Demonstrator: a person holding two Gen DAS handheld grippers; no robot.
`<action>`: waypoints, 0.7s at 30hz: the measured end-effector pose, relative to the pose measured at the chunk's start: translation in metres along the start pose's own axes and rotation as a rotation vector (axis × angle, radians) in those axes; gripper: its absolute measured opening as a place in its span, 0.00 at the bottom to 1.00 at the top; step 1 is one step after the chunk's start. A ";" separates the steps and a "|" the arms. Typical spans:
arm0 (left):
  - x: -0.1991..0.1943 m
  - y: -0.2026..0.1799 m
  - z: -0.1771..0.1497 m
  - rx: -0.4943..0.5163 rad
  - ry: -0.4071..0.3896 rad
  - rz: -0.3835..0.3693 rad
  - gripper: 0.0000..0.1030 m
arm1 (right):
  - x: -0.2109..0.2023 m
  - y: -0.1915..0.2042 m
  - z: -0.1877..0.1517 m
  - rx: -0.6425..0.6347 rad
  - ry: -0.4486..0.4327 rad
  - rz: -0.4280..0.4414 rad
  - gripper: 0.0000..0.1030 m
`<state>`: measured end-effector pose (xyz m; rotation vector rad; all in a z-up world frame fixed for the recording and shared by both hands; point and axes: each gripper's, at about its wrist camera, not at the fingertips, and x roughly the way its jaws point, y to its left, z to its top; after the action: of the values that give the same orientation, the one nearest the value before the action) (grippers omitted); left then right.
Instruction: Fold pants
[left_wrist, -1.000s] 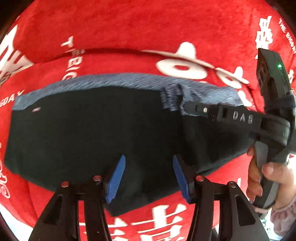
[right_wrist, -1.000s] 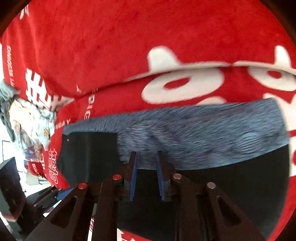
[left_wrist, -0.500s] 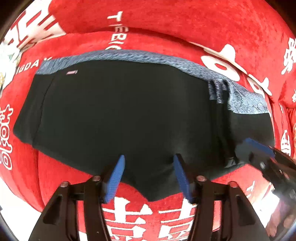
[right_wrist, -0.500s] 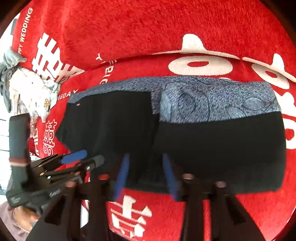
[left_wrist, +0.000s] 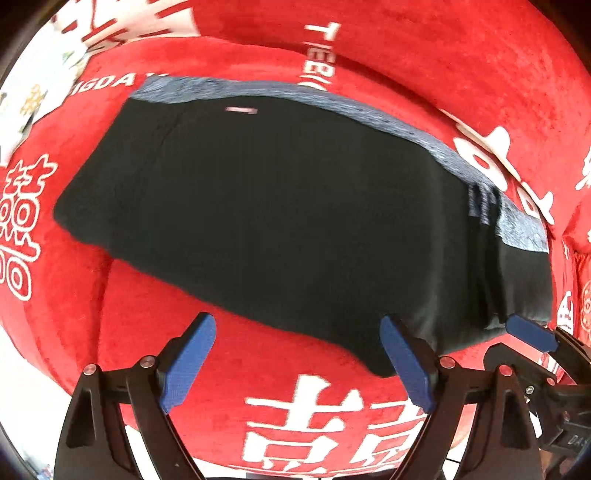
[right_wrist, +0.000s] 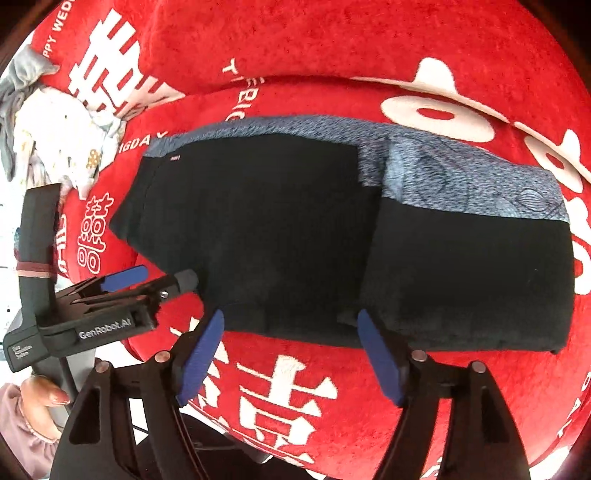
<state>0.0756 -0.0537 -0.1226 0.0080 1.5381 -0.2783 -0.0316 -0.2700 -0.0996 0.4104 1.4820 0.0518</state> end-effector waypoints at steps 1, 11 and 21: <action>0.000 0.007 0.000 -0.010 0.000 0.002 0.89 | 0.002 0.003 0.000 -0.002 0.005 -0.006 0.77; -0.001 0.065 -0.001 -0.101 0.000 0.021 0.89 | 0.025 0.041 0.008 -0.032 0.053 -0.035 0.77; 0.001 0.115 -0.001 -0.223 0.016 -0.038 0.89 | 0.057 0.051 0.009 -0.015 0.144 -0.063 0.77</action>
<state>0.0959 0.0571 -0.1433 -0.1949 1.5797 -0.1360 -0.0067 -0.2087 -0.1386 0.3536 1.6343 0.0424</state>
